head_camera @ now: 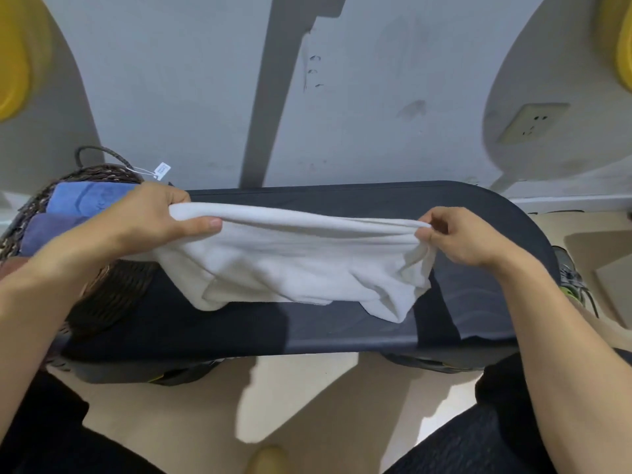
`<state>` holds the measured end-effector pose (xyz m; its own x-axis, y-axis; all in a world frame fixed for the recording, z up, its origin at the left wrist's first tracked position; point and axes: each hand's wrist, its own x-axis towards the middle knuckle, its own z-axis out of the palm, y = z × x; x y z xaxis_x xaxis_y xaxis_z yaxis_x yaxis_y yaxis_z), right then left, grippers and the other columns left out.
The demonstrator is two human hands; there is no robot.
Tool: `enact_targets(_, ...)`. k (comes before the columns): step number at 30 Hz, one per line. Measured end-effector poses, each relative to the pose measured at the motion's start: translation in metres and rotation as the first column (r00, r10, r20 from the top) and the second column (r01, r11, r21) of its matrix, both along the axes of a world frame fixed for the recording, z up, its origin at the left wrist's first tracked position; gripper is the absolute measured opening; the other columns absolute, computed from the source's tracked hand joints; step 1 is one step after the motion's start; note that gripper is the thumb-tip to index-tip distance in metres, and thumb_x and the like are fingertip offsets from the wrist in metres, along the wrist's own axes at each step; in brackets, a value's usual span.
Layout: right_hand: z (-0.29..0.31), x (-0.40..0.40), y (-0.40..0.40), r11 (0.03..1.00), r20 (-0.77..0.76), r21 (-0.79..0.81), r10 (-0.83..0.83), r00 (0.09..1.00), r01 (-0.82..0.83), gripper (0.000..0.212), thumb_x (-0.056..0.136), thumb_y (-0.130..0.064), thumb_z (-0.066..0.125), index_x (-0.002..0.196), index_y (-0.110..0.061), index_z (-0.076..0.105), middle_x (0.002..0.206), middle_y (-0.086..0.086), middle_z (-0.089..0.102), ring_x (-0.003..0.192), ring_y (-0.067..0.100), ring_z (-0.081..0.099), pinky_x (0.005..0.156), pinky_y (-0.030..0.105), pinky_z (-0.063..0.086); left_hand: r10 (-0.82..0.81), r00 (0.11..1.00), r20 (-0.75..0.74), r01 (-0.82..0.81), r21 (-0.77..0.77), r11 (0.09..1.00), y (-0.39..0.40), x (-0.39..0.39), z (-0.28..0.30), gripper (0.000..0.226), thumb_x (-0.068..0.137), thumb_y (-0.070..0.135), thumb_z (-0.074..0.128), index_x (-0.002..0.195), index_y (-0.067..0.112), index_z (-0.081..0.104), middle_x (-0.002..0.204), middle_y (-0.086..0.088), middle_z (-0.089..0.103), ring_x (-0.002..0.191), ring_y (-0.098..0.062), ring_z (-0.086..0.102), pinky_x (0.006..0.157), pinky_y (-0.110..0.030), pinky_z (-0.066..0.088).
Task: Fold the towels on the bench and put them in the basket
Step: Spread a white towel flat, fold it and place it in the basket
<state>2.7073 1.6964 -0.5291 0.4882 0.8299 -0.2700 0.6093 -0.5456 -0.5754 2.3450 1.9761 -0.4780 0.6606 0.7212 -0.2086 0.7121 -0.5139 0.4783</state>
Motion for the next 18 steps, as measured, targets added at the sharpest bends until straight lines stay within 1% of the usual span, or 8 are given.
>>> enact_targets(4, -0.014, 0.001, 0.006, 0.980, -0.030, 0.113, -0.162, 0.986, 0.165, 0.015, 0.098, -0.033, 0.053, 0.085, -0.027, 0.056, 0.080, -0.005, 0.062, 0.072, 0.015, 0.057, 0.059, 0.029, 0.041, -0.048, 0.998, -0.029, 0.052, 0.152, 0.987, 0.002, 0.002, 0.002, 0.058, 0.067, 0.066, 0.071, 0.051, 0.015, 0.047, 0.041, 0.007, 0.042, 0.047, -0.017, 0.044, 0.049, -0.031, 0.028)
enact_targets(7, -0.008, 0.002, 0.010, 0.934, -0.171, 0.223, -0.245, 0.954, 0.280, 0.035, 0.089, -0.055, 0.062, 0.085, -0.021, 0.065, 0.082, -0.004, 0.071, 0.073, 0.013, 0.063, 0.066, 0.029, 0.048, -0.019, 1.000, -0.005, 0.020, 0.267, 0.964, 0.007, -0.001, 0.000, 0.051, 0.075, 0.059, 0.073, 0.053, 0.016, 0.054, 0.048, 0.000, 0.051, 0.056, -0.023, 0.051, 0.050, -0.033, 0.033)
enact_targets(9, 0.004, 0.005, 0.008, 0.956, -0.246, 0.178, -0.188, 0.951, 0.235, 0.043, 0.074, -0.062, 0.075, 0.086, -0.022, 0.069, 0.082, -0.007, 0.074, 0.070, 0.008, 0.068, 0.064, 0.025, 0.053, 0.012, 0.999, 0.037, -0.022, 0.285, 0.958, 0.014, -0.006, -0.001, 0.057, 0.075, 0.061, 0.073, 0.048, 0.019, 0.047, 0.048, -0.001, 0.048, 0.056, -0.024, 0.050, 0.051, -0.034, 0.034)
enact_targets(11, 0.012, 0.010, 0.003, 0.994, -0.245, 0.064, -0.076, 0.967, 0.094, 0.040, 0.063, -0.050, 0.088, 0.087, -0.024, 0.069, 0.080, -0.009, 0.074, 0.068, 0.007, 0.069, 0.055, 0.021, 0.051, 0.014, 0.999, 0.033, -0.023, 0.291, 0.956, 0.021, -0.012, -0.002, 0.063, 0.073, 0.066, 0.072, 0.048, 0.016, 0.043, 0.047, -0.003, 0.047, 0.055, -0.025, 0.050, 0.054, -0.036, 0.036)
enact_targets(13, 0.013, 0.017, -0.001, 1.000, -0.165, 0.007, -0.018, 0.986, 0.019, 0.024, 0.071, -0.033, 0.086, 0.086, -0.025, 0.070, 0.079, -0.007, 0.074, 0.071, 0.012, 0.068, 0.052, 0.020, 0.048, 0.002, 1.000, -0.008, 0.001, 0.287, 0.958, 0.026, -0.016, -0.006, 0.063, 0.074, 0.068, 0.070, 0.050, 0.013, 0.049, 0.049, -0.006, 0.051, 0.056, -0.027, 0.052, 0.054, -0.035, 0.037)
enact_targets(15, 0.010, 0.022, -0.003, 0.996, -0.095, 0.049, -0.072, 0.993, 0.077, 0.005, 0.084, -0.020, 0.074, 0.085, -0.024, 0.071, 0.081, -0.004, 0.073, 0.077, 0.017, 0.068, 0.061, 0.028, 0.053, -0.002, 0.998, -0.059, 0.016, 0.244, 0.970, 0.028, -0.018, -0.011, 0.058, 0.073, 0.066, 0.069, 0.054, 0.013, 0.054, 0.052, -0.008, 0.054, 0.057, -0.027, 0.053, 0.053, -0.033, 0.035)
enact_targets(17, 0.006, 0.026, -0.004, 0.983, -0.047, 0.095, -0.156, 0.987, 0.160, 0.010, 0.090, -0.017, 0.066, 0.085, -0.024, 0.071, 0.083, -0.002, 0.072, 0.080, 0.017, 0.065, 0.071, 0.031, 0.052, -0.018, 0.994, -0.109, 0.039, 0.197, 0.980, 0.030, -0.019, -0.017, 0.047, 0.074, 0.058, 0.073, 0.061, 0.015, 0.059, 0.056, -0.007, 0.057, 0.060, -0.025, 0.054, 0.054, -0.033, 0.035)
enact_targets(18, 0.004, 0.027, -0.004, 0.974, -0.035, 0.111, -0.194, 0.980, 0.197, 0.011, 0.092, -0.020, 0.065, 0.083, -0.024, 0.071, 0.080, -0.003, 0.071, 0.077, 0.015, 0.064, 0.068, 0.029, 0.050, -0.033, 0.991, -0.129, 0.056, 0.183, 0.982, 0.031, -0.020, -0.020, 0.040, 0.075, 0.051, 0.077, 0.064, 0.016, 0.061, 0.059, -0.006, 0.058, 0.061, -0.023, 0.055, 0.054, -0.032, 0.036)
